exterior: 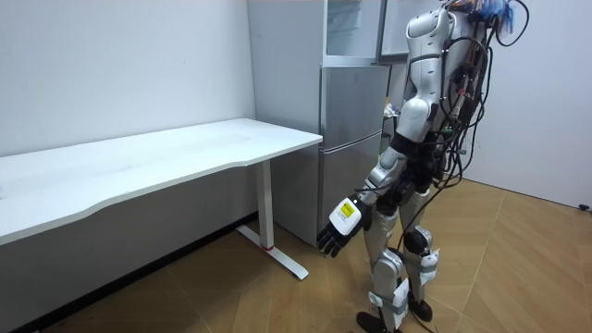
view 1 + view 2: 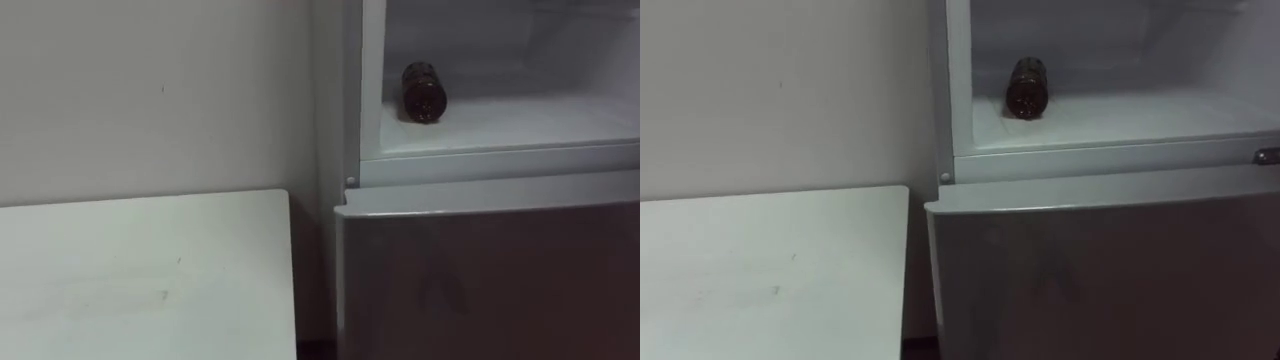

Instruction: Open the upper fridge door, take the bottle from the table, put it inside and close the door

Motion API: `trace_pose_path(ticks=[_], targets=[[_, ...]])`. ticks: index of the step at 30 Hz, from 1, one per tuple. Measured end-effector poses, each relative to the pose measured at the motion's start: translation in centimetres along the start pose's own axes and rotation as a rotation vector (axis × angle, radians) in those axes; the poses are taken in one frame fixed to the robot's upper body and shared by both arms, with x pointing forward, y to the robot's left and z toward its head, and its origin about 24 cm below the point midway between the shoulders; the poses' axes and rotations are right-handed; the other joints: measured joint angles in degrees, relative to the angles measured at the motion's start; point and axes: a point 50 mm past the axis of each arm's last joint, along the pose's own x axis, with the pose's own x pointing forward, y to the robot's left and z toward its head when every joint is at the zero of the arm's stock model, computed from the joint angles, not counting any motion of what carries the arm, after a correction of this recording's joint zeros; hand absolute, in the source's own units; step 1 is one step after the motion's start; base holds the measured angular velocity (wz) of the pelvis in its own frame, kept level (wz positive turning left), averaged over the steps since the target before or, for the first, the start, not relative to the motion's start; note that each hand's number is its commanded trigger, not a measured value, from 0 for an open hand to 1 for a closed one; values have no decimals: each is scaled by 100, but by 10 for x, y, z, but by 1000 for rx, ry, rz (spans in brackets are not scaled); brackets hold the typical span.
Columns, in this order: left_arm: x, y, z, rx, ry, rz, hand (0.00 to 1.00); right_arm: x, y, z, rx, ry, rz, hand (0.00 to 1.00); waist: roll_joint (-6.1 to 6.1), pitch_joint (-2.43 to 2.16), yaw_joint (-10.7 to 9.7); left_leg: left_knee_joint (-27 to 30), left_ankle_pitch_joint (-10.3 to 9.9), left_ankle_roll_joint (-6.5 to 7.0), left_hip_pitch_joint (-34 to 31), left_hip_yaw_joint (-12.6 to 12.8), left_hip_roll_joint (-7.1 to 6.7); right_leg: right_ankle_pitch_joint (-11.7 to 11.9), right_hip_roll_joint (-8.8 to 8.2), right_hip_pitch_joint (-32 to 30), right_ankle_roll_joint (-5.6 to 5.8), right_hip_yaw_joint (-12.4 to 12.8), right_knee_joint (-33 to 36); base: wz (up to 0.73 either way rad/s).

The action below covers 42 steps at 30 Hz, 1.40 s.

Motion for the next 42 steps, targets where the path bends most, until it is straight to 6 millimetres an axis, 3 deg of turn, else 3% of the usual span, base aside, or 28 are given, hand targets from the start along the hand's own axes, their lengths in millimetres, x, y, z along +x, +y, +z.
trace_pose_path(ticks=[9, 18, 24, 31, 37, 42], targets=[[-1, 0, -11, -12, 66, -52, 0, -2, 15, -29, 103, 208, 225, 0, -84, 11, 3, 2, -33, 32, 78, -80, -31, -24, -49, 112, 36, -134, -7, 4], [-3, -1, -21, 1, 123, -59, 0, -4, 13, -39, 165, 289, 260, 0, -74, 11, -49, 21, -117, 43, 150, -79, -34, -71, -61, 216, 73, -127, -18, 0], [-3, -2, -22, 2, 146, -80, 0, -6, 8, -46, 326, 338, 236, 0, -78, 10, -48, -5, -120, 39, 215, -49, -32, -71, -54, 211, 72, -57, -19, -4], [-1, 2, -17, -22, 138, -69, 0, 2, 8, -20, 691, 261, 176, 0, -90, 14, -195, -3, -174, 29, 403, 159, -13, -79, -12, 289, 62, 161, -3, -16], [3, 10, -6, -52, 101, -27, 0, 10, 5, 37, 1041, 88, 137, 0, -103, 13, -381, -14, -183, 31, 431, 234, -2, -79, 0, 274, 61, 253, 19, -7], [4, 13, -3, -46, 85, -14, 0, 6, -1, 84, 1332, -11, 143, 0, -97, -1, -472, -20, -182, 31, 404, 283, -5, -82, 4, 202, 62, 319, 91, -6]])
